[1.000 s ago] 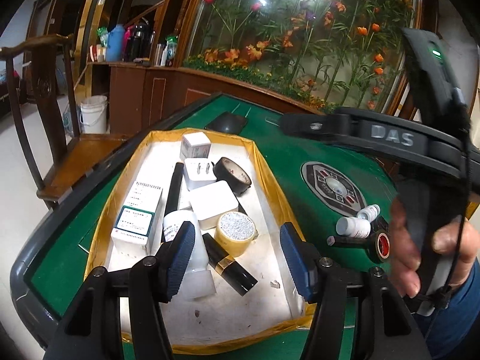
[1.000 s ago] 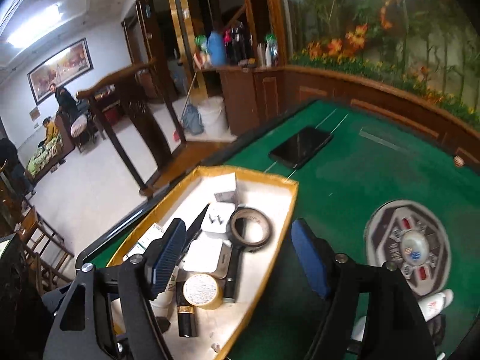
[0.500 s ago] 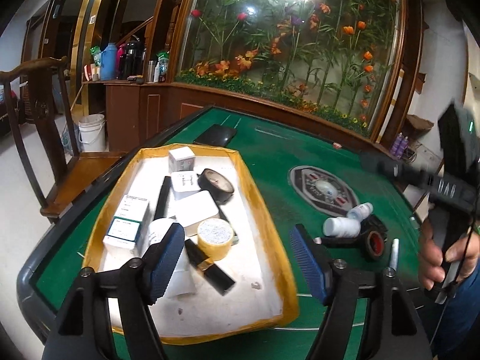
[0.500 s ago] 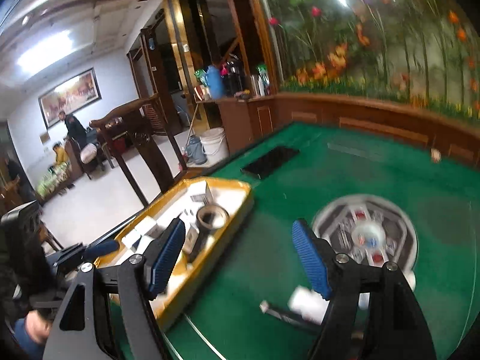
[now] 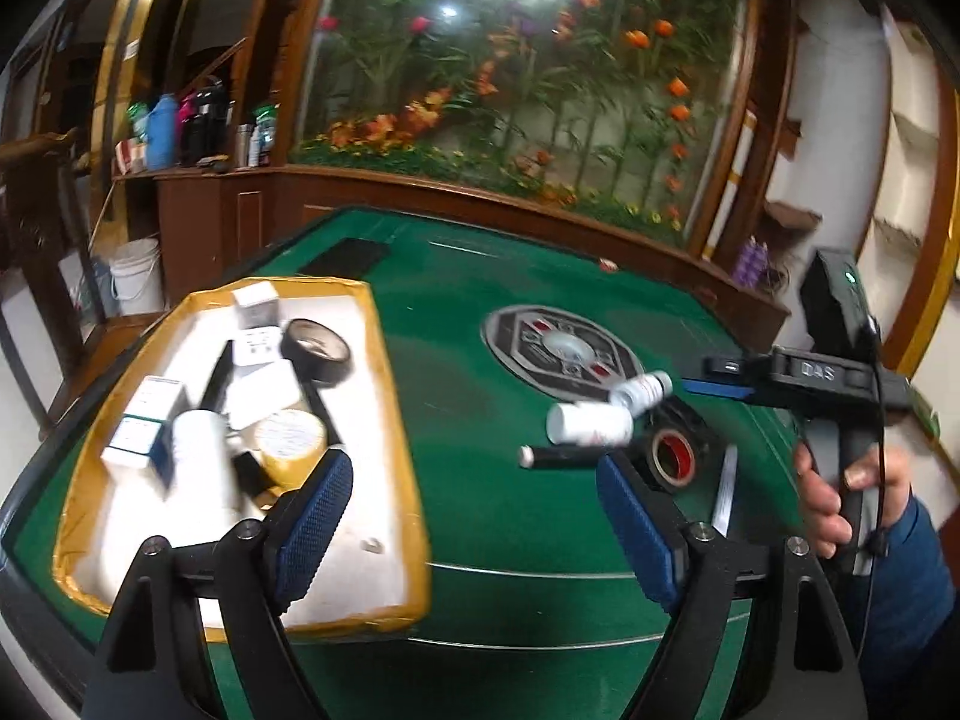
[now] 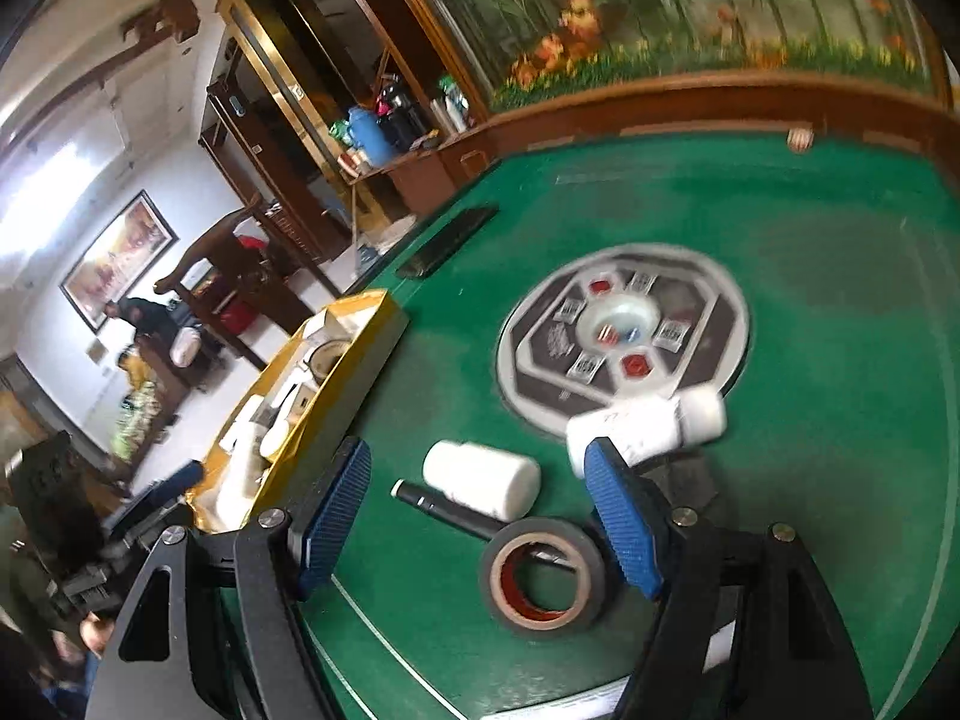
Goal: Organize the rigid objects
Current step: 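Move both tools back to the pile of items, then grasp the black red-cored tape roll with the left tool while the right tool grasps the black plastic holder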
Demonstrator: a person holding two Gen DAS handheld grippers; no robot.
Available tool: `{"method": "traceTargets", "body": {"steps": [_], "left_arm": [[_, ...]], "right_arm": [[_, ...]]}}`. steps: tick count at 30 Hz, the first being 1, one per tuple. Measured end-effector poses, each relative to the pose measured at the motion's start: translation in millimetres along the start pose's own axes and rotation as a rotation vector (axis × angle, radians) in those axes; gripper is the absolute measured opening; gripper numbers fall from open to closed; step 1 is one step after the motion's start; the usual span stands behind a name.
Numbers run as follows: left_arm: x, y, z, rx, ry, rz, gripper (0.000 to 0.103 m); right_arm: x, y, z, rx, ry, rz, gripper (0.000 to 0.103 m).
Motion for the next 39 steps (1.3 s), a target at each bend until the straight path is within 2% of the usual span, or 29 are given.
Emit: {"method": "traceTargets", "body": {"steps": [2,5,9,13,16,17,19,20,21,22,25,26,33,36,39], "left_arm": [[-7,5,-7,0.03,0.014,-0.012,0.087],[-15,13,-13,0.065,0.035,-0.02,0.087],[-21,18,-15,0.078,0.035,-0.049,0.087],[-24,20,-15,0.09,0.035,-0.059,0.087],[-27,22,-15,0.099,0.029,-0.069,0.087],[-28,23,-16,0.101,0.03,-0.072,0.087],[-33,25,-17,0.112,0.04,-0.083,0.087],[-36,25,-18,0.116,0.045,-0.088,0.087],[-40,27,-19,0.125,0.056,-0.098,0.087],[-45,29,-20,0.135,0.066,-0.107,0.088],[-65,42,-28,0.19,0.094,-0.157,0.092],[-69,44,-30,0.2,0.1,-0.169,0.092],[-112,66,-45,0.254,0.12,-0.293,0.092],[-121,68,-56,0.271,0.071,-0.337,0.092],[-124,66,-69,0.308,0.053,-0.331,0.092]], "right_arm": [[3,5,-11,0.023,-0.013,0.007,0.073],[-3,12,-27,0.073,0.022,-0.002,0.073],[-10,18,-31,0.106,0.019,-0.031,0.073],[-5,29,-36,0.175,0.061,0.018,0.076],[7,40,-39,0.229,0.056,0.062,0.076],[15,43,-41,0.247,0.036,0.076,0.076],[34,47,-42,0.273,-0.09,0.066,0.078],[42,47,-40,0.268,-0.197,0.021,0.078],[45,45,-37,0.261,-0.255,-0.008,0.078],[45,43,-34,0.25,-0.269,-0.015,0.078],[31,32,-22,0.17,-0.139,0.004,0.078],[25,29,-19,0.15,-0.127,-0.013,0.078],[10,22,-10,0.102,-0.124,-0.097,0.078],[5,20,-5,0.092,-0.12,-0.126,0.078],[1,17,-4,0.086,-0.124,-0.152,0.078]]}}
Point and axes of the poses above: each gripper's, at about its wrist camera, not at the fingertips, and z roughly against the way its jaws point, x to its left, y to its underside, the point moved 7 cm from there along -z, roughly the way its jaws point, and after that the axes turned 6 degrees about z, right-handed, at the moved point
